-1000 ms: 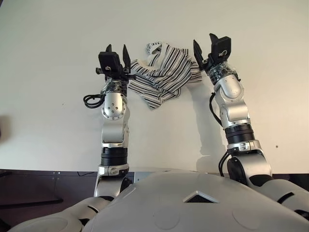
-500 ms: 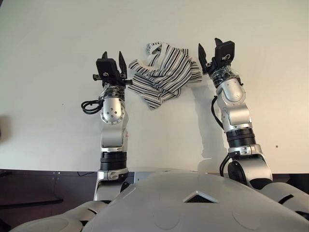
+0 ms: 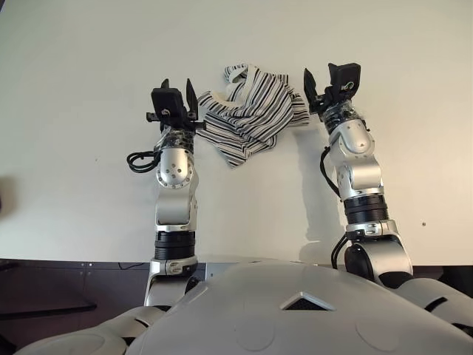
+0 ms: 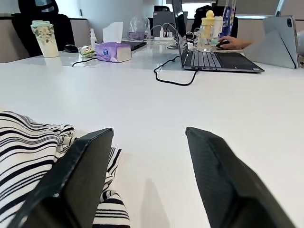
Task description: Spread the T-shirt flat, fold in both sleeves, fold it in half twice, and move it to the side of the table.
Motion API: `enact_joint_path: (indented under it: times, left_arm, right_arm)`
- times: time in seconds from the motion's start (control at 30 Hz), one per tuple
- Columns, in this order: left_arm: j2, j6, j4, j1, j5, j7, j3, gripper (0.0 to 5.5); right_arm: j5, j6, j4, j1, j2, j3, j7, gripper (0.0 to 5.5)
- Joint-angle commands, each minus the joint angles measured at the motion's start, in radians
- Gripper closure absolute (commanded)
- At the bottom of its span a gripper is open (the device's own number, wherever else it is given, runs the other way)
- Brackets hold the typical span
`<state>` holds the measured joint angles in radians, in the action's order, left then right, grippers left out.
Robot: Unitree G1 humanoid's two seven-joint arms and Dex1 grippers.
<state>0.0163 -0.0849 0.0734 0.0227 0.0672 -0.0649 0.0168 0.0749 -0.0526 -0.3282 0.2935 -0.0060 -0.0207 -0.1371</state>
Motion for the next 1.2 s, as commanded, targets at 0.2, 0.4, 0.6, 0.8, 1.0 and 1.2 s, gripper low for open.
enact_joint_path:
  times: [0.2, 0.4, 0.6, 0.8, 1.0, 1.2]
  left_arm:
    - [-0.005, -0.060, -0.009, -0.027, -0.006, 0.003, 0.002, 3.36]
    - [0.093, -0.170, -0.011, -0.006, 0.046, 0.143, -0.106, 3.36]
    - [0.307, -0.282, -0.037, 0.009, 0.148, 0.363, -0.254, 3.36]
    - [0.488, -0.251, -0.043, 0.066, 0.295, 0.461, -0.379, 3.36]
    - [0.702, -0.176, 0.157, 0.276, 0.337, 0.544, -0.357, 3.36]
    - [0.750, -0.226, 0.351, 0.465, 0.286, 0.575, -0.252, 3.36]
  right_arm:
    - [0.000, -0.040, -0.036, 0.050, 0.001, 0.014, 0.012, 2.68]
    - [-0.116, -0.023, -0.095, 0.074, -0.077, -0.112, -0.088, 2.68]
    - [-0.279, 0.013, -0.197, 0.103, -0.251, -0.310, -0.349, 2.68]
    - [-0.327, 0.076, 0.001, -0.036, -0.497, -0.393, -0.597, 2.68]
    - [-0.206, -0.019, 0.507, -0.351, -0.841, -0.333, -0.875, 2.68]
    - [0.076, -0.294, 0.849, -0.529, -0.971, -0.131, -0.967, 2.68]
